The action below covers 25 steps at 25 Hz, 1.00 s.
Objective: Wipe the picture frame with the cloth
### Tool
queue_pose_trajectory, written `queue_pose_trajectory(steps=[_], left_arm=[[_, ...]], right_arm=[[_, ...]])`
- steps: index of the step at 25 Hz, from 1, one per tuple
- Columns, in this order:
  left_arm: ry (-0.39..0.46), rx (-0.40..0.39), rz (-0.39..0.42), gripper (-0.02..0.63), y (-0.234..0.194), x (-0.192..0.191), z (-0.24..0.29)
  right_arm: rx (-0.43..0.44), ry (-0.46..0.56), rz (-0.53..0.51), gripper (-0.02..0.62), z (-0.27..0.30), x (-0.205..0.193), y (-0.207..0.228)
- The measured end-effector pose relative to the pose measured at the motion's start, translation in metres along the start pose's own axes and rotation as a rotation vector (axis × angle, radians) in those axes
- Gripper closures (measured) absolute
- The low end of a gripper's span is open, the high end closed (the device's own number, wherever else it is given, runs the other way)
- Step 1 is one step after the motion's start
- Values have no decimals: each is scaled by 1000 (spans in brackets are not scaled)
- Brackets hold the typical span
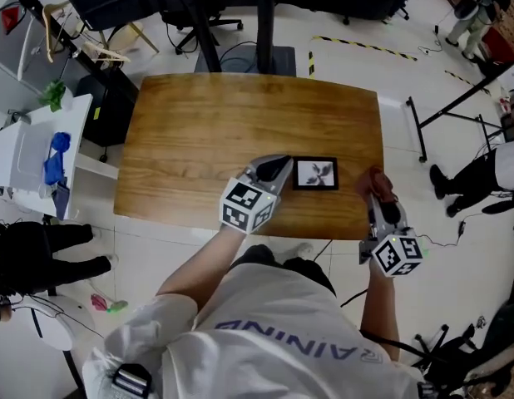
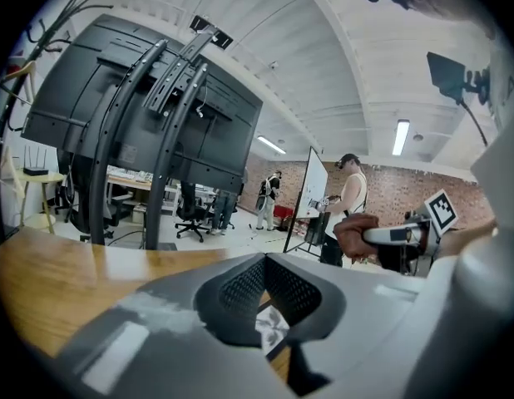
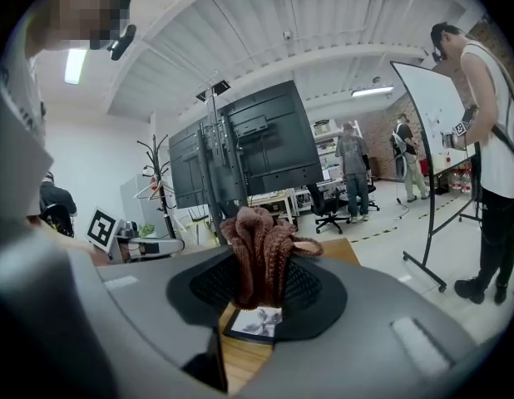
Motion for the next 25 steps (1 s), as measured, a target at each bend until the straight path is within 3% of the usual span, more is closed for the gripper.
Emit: queue_pose_trajectory(steps=[9,14,18,25], left_arm=[[-52,111,-97,600,-12,-45,15],[-161,193,-139,598,-14,-100,34],[-249,214,-152,600,-15,-136,53],[-318,251,-173,600,-22,-163,70]], right_arm=[[165,-81,-5,477,56,-12,17],[288,-124,-13,477,86,-23,20],[359,-149,-19,477,106,-33,20],[421,-177,-5,477,128,-51,21]])
Point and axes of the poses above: the fingertips, and each gripper's own axes: z forward along the fingers, y to its right, x out of its top, the point moved 9 cm from there along -z, backward along the fingers, and after that the axes turned 14 degrees about -z, right-handed, at the moved point
